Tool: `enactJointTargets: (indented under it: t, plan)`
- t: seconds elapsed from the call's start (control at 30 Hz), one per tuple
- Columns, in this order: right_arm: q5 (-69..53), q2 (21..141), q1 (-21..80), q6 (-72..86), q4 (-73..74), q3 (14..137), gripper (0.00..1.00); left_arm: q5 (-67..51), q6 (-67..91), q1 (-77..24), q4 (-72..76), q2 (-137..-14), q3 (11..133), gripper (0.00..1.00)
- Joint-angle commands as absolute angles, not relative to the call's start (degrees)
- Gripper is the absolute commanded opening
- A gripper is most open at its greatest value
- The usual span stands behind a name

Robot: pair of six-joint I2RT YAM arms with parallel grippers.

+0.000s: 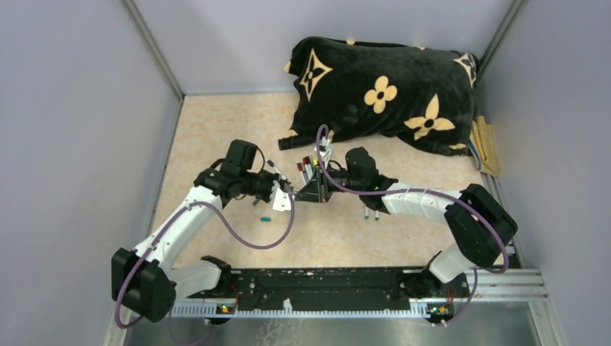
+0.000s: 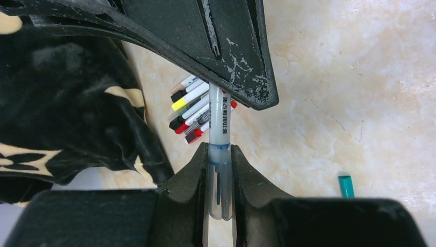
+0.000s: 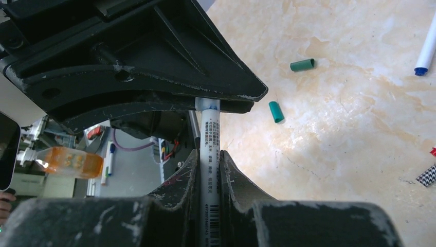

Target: Open the pen caps

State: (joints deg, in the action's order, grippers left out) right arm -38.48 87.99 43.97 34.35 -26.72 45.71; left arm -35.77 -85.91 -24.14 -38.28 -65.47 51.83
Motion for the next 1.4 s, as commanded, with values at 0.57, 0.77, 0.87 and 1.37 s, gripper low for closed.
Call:
enactJointTargets:
  t: [0.57,0.77,0.87,1.37]
  plan:
    - [-44.0,76.4,38.8,28.9,-9.3,37.8,0.0,-8.7,-93.8,-4.4,-46.0,-69.4,52.4,0.0]
    - [-35.2,72.1,37.7,27.0,-4.6,37.9,0.0,-24.6,-83.9,-4.5,-49.7,-70.5,54.7,0.0]
    - [-17.5,68.0,37.8,27.4,-2.4,36.6,0.0,-31.3,-78.0,-5.7,-47.3,-71.0,53.1,0.0]
    - [12.7,69.1,37.8,34.3,-3.3,30.8,0.0,-29.9,-63.0,-16.3,-34.9,-80.8,45.9,0.02]
